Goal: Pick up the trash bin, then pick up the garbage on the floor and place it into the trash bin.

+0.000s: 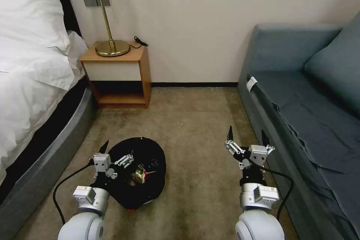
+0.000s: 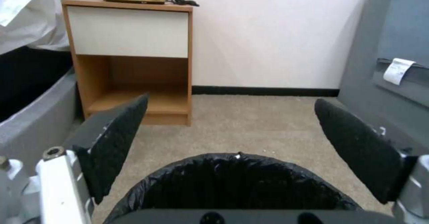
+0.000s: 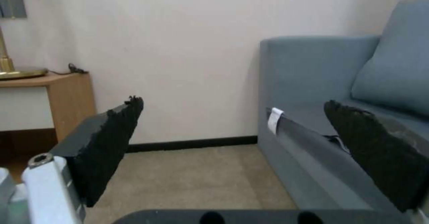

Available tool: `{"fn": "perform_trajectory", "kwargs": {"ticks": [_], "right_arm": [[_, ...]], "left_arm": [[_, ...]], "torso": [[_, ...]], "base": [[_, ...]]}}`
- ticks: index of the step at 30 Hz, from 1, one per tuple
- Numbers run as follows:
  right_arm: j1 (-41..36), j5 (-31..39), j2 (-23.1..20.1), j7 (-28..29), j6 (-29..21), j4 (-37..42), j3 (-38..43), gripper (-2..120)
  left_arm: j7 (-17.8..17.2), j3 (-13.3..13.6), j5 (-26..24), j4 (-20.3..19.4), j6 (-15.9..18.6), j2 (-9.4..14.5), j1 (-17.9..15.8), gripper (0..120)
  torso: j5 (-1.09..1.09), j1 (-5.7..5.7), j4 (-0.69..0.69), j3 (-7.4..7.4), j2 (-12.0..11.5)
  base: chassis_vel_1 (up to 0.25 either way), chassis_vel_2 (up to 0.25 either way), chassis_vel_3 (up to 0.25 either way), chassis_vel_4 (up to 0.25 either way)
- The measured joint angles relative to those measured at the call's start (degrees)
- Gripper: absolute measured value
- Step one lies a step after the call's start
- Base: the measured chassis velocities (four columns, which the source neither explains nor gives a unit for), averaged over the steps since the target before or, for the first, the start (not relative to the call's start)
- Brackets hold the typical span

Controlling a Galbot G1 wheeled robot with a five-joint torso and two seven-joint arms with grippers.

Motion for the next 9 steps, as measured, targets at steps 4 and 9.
{"fn": "perform_trajectory", "kwargs": {"ticks": [4, 9], "right_arm": [[0.01, 0.02, -0.02, -0.01, 0.0, -0.01, -0.01, 100], [0.03, 0.06, -0.04, -0.01, 0.0, -0.01, -0.02, 100]], "left_arm": [[0.0, -0.01, 0.0, 0.0, -0.01, -0.01, 0.0, 100], [0.0, -0.02, 0.0, 0.0, -0.01, -0.03, 0.0, 100]], "torso": [[0.0, 0.0, 0.0, 0.0, 0.0], [0.0, 0.0, 0.0, 0.0, 0.0]], "base": [[0.0, 0.0, 0.0, 0.0], [0.0, 0.0, 0.0, 0.0]]}}
